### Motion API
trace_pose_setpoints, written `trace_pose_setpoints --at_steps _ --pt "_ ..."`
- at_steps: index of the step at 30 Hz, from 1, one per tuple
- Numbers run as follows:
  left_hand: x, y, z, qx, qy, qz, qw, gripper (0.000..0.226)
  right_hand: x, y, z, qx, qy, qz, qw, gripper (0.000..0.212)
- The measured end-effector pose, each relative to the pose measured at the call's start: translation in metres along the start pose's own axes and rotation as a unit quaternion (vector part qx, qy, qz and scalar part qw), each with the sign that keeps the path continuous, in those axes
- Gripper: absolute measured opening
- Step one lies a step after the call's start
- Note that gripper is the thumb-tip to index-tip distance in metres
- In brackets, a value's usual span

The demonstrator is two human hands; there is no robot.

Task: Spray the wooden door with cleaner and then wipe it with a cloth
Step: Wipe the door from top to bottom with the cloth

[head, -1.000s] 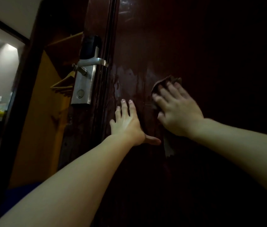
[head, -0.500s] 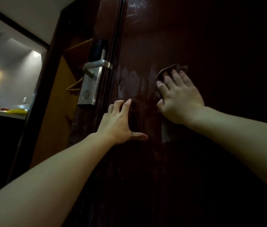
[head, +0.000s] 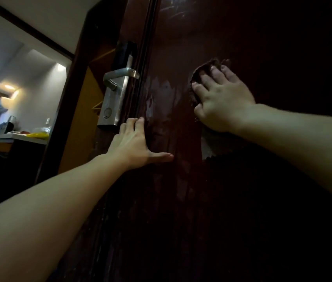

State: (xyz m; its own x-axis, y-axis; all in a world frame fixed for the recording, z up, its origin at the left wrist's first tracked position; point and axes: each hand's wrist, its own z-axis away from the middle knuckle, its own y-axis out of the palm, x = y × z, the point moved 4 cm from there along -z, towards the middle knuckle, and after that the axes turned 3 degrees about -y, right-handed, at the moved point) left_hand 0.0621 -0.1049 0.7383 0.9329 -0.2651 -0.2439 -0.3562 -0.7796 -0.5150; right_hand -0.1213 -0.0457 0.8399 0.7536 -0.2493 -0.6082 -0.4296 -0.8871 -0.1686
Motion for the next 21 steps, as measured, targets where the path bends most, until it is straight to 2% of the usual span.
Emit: trace_pose_setpoints --at_steps 3,7,9,14,16,18,21 --pt "0.001 0.0 -0.007 0.011 -0.002 -0.014 1.0 0.141 0.042 0.003 0.007 0.0 -0.09 -0.031 0.995 0.067" --pt "0.006 -0.005 -0.013 0.01 0.003 -0.041 0.999 0.129 0.083 0.006 0.021 0.029 -0.223 -0.035 0.974 0.063" --pt "0.01 -0.006 -0.015 0.021 -0.003 -0.052 0.998 0.131 0.077 0.006 0.014 0.027 -0.214 -0.023 0.976 0.063" --pt "0.024 -0.004 -0.019 0.02 0.0 -0.059 0.998 0.138 0.023 -0.001 -0.035 0.008 0.0 -0.022 1.0 0.067" --pt "0.036 -0.005 -0.021 -0.001 0.014 -0.073 0.997 0.137 0.026 0.001 -0.038 0.001 0.035 -0.028 0.999 0.068" --pt "0.051 -0.006 -0.025 -0.017 0.039 -0.093 0.995 0.138 0.053 0.005 -0.032 0.005 -0.005 -0.033 0.999 0.067" --pt "0.068 -0.004 -0.032 -0.016 0.066 -0.106 0.992 0.139 0.108 0.009 -0.015 0.032 -0.155 -0.039 0.987 0.065"
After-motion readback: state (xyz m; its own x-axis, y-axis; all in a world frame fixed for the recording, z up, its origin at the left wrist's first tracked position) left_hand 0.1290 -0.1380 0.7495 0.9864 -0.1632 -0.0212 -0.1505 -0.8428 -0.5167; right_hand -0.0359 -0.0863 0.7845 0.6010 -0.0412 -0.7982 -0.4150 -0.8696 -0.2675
